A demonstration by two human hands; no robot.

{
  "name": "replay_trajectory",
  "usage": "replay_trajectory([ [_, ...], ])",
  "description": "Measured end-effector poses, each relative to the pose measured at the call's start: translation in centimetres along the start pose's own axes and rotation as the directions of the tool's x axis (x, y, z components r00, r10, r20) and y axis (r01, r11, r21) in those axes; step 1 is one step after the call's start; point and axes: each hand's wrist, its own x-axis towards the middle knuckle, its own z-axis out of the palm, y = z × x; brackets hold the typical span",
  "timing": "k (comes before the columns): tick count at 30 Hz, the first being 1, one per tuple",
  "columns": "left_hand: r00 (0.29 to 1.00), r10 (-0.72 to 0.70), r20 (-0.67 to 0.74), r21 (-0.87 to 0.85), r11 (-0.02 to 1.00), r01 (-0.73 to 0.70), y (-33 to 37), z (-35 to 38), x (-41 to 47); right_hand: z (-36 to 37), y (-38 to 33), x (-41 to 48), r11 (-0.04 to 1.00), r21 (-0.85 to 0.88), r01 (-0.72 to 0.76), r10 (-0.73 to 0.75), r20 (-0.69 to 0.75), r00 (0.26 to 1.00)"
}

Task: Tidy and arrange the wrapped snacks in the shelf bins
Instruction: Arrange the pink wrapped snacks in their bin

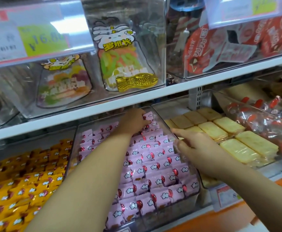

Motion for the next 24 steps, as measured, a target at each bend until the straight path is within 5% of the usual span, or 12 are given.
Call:
replay_trajectory([
  [7, 0.995, 0.102, -0.003, 0.317, 0.944, -0.096, 0.3, -0.2, 0.5, -0.1, -0.1, 0.2, 1.0, -0.02, -0.024, 0.024, 0.016, 1.0],
  [24, 0.952, 0.084, 0.293, 0.228, 0.961, -0.155, 0.3, -1.5, 1.7, 0.2, 0.1, 0.2, 0.999, 0.013, -0.045, 0.044, 0.029, 0.999],
])
